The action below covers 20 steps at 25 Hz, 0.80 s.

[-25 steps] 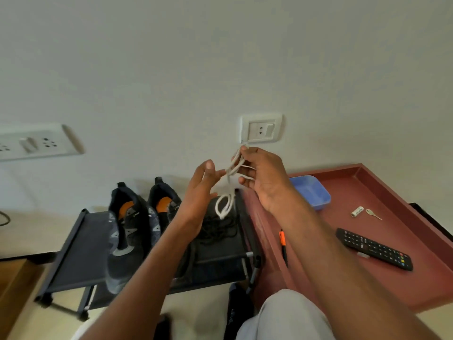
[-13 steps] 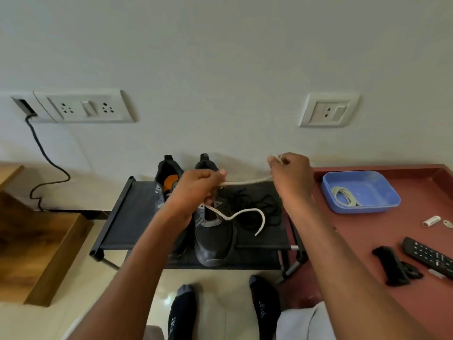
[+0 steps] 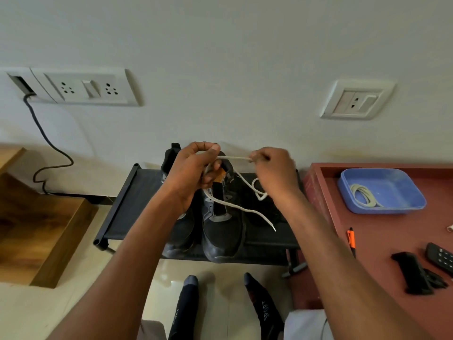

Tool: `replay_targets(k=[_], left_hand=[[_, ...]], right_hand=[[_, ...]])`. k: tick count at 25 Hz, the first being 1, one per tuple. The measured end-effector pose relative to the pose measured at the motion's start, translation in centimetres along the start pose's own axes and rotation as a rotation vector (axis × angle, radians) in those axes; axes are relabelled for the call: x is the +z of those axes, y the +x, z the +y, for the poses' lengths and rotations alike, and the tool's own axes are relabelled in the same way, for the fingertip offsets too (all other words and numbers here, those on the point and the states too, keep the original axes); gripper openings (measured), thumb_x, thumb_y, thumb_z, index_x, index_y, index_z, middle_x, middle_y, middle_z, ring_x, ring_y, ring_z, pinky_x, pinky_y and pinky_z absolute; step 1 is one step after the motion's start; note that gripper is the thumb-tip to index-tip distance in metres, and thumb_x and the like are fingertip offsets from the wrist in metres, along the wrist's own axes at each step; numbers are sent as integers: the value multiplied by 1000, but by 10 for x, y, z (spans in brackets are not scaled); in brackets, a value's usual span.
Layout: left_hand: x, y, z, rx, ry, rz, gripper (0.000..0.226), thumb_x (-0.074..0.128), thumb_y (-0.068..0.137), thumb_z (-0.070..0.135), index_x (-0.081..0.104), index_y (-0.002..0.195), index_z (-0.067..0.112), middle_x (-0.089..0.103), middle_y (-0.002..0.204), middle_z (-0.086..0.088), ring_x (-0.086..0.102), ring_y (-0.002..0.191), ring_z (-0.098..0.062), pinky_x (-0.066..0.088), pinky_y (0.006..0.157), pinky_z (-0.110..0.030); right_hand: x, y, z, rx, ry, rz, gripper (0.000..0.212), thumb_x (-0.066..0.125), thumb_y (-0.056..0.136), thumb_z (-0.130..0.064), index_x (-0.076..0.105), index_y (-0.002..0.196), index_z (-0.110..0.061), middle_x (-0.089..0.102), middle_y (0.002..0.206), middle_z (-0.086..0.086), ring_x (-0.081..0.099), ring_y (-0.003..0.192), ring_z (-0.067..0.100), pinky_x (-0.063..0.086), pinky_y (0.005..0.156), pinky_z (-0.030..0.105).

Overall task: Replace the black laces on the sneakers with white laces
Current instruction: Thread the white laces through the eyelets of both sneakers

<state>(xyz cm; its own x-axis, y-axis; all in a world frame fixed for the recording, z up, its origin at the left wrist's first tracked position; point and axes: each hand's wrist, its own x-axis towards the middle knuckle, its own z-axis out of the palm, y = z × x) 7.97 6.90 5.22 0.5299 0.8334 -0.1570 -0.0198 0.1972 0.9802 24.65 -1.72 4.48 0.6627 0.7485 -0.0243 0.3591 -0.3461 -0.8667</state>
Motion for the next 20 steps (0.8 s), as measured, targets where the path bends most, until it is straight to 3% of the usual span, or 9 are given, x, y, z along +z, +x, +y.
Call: replay_targets(k=[3,5,7,9,11,13,16,18,20], left_hand=[[-14,1,0,-15,13,72,10,61,104,22,63,107,13,57,69,-2,39,51,-14,33,51,-27],[-19,-1,-2,-13,2,95,7,61,104,20,63,106,13,57,69,-1,38,50,-14,32,50,-27],[-18,-3,-4,-14,25,70,10,62,103,22,63,107,13,58,69,-1,39,49,-14,33,49,-25],[-16,-4,-4,-12,33,45,14,64,103,25,62,109,12,59,69,0,41,49,-12,35,48,-24],[-17,-5,-3,-11,22,43,17,65,103,25,62,111,11,60,69,0,42,49,-12,37,48,-23],[-18,-4,-2,-10,-5,39,18,65,103,25,61,113,10,60,70,-1,43,49,-12,38,48,-23],[-11,-6,-2,-17,-15,7,22,66,102,27,61,115,9,61,70,-1,42,48,-12,36,48,-23],[-9,-4,-3,-35,20,-1,24,66,102,30,61,113,10,62,71,-2,43,49,-13,36,47,-23],[-12,-3,-4,-53,59,14,26,65,103,31,62,113,7,62,71,-3,43,48,-14,36,44,-23]], right_hand=[[-21,4,16,2,-378,379,21,57,102,-17,77,108,-20,69,115,2,67,98,23,47,82,34],[-23,1,13,-59,-385,256,28,61,96,-10,73,117,-23,57,127,0,63,103,15,45,80,23],[-10,-7,0,-107,-62,-127,36,66,95,-6,70,127,-22,60,129,-6,63,94,-8,46,77,7],[7,-13,-7,-87,165,-406,25,73,96,-11,75,120,-17,77,110,-2,71,93,-2,53,88,17],[9,-8,-5,-95,130,-356,7,75,96,-17,81,100,-19,79,88,-2,75,88,11,57,89,28],[2,-1,1,-120,61,-214,6,76,95,-20,80,95,-25,78,90,-5,73,91,12,56,91,31],[4,-5,-3,-90,242,-413,25,79,93,-18,74,117,-20,77,108,0,74,100,11,57,90,25],[13,-10,-3,-62,260,-475,17,77,95,-14,77,111,-12,80,97,4,78,91,14,59,83,23],[8,-9,0,-61,20,-225,7,72,98,-15,79,100,-15,78,85,0,76,76,13,57,71,23]])
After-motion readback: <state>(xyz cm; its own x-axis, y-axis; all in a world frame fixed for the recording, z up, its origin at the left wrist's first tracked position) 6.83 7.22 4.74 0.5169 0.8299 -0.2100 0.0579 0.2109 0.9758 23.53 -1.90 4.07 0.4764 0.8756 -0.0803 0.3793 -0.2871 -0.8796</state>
